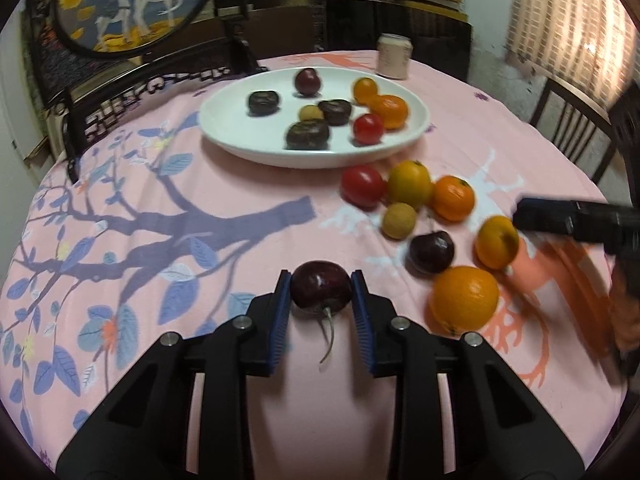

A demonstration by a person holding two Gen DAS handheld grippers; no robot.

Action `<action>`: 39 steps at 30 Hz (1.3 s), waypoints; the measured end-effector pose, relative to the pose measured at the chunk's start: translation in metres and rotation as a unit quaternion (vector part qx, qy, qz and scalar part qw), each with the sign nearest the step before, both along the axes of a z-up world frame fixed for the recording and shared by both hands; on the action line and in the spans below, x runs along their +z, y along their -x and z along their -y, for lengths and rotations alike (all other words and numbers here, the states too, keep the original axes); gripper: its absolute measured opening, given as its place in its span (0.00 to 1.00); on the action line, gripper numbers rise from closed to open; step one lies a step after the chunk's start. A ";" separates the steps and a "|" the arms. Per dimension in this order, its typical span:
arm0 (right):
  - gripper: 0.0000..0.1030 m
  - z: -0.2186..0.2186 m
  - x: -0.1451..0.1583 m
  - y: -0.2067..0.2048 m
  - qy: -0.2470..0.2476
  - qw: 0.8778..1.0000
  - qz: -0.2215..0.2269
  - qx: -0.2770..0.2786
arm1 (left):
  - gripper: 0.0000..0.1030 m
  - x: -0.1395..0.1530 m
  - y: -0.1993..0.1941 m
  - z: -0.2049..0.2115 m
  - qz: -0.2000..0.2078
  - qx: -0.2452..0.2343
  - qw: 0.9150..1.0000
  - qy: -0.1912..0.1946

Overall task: Organize fruits
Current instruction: 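Grasp the dark red cherry with the left gripper while the right grasps an orange tomato, then carry cherry and orange tomato onto the white plate and open both grippers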

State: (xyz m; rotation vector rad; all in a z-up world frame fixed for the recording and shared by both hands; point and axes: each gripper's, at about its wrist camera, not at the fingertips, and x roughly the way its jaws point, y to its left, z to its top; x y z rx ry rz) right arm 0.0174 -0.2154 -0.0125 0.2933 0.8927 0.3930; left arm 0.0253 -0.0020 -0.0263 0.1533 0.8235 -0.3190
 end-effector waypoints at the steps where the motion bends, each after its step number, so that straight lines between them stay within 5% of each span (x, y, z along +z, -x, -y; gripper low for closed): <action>1: 0.59 -0.002 -0.001 0.000 0.002 1.000 -0.001 0.002 | 0.29 0.000 -0.001 -0.002 -0.001 0.006 1.000 0.000; 13: 0.40 -0.030 -0.013 0.001 0.063 0.997 0.002 0.037 | 0.29 -0.008 -0.010 -0.001 -0.023 0.006 1.000 -0.006; 24: 0.40 -0.009 0.000 -0.001 0.023 0.999 0.023 0.000 | 0.28 0.015 -0.014 -0.009 0.012 0.026 0.999 0.018; 31: 0.40 -0.021 0.032 -0.036 0.018 0.999 0.038 0.005 | 0.28 0.055 -0.075 -0.003 0.032 0.051 0.998 0.037; 39: 0.40 -0.068 0.044 -0.092 0.055 0.997 0.048 0.035 | 0.29 0.047 -0.143 0.000 0.008 0.081 0.996 0.044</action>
